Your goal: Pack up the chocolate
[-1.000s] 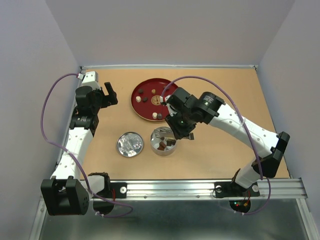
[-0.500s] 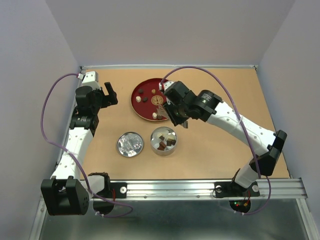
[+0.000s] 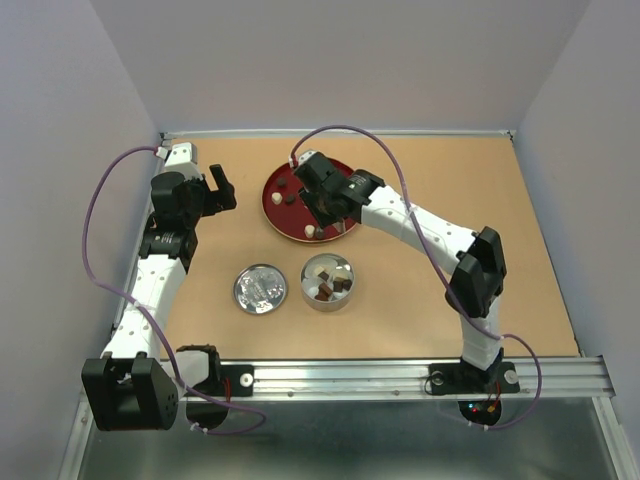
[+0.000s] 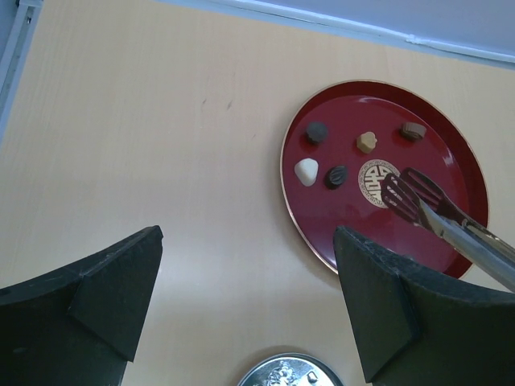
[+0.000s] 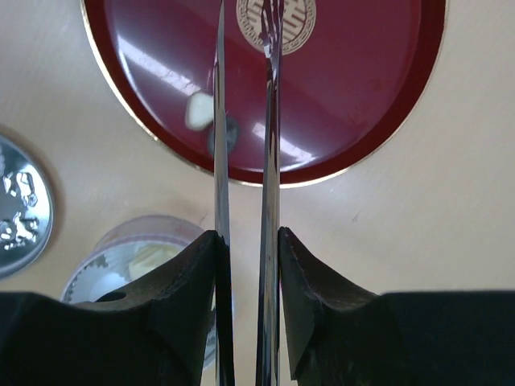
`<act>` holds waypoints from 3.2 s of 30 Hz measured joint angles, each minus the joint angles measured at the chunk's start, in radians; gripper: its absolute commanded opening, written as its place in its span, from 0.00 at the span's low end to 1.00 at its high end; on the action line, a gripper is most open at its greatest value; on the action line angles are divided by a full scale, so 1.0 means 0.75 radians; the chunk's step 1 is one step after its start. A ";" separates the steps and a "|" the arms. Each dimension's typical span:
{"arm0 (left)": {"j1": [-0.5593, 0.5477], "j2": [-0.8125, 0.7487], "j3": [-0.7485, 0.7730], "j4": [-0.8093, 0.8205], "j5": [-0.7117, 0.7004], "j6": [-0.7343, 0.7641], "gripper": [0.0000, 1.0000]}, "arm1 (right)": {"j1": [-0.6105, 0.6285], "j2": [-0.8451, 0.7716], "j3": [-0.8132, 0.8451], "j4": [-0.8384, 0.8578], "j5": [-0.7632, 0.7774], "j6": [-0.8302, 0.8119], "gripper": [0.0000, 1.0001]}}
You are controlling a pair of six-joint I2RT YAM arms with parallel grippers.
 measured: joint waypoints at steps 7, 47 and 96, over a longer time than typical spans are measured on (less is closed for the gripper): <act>0.000 0.000 0.000 0.000 0.003 0.000 0.99 | -0.051 0.116 0.128 0.086 0.041 -0.036 0.43; 0.000 0.017 0.000 -0.003 0.003 0.000 0.99 | -0.148 0.384 0.225 0.200 -0.004 -0.100 0.31; 0.000 0.018 0.000 -0.004 0.003 0.000 0.99 | 0.048 -0.600 -0.165 -0.570 -0.356 0.199 0.26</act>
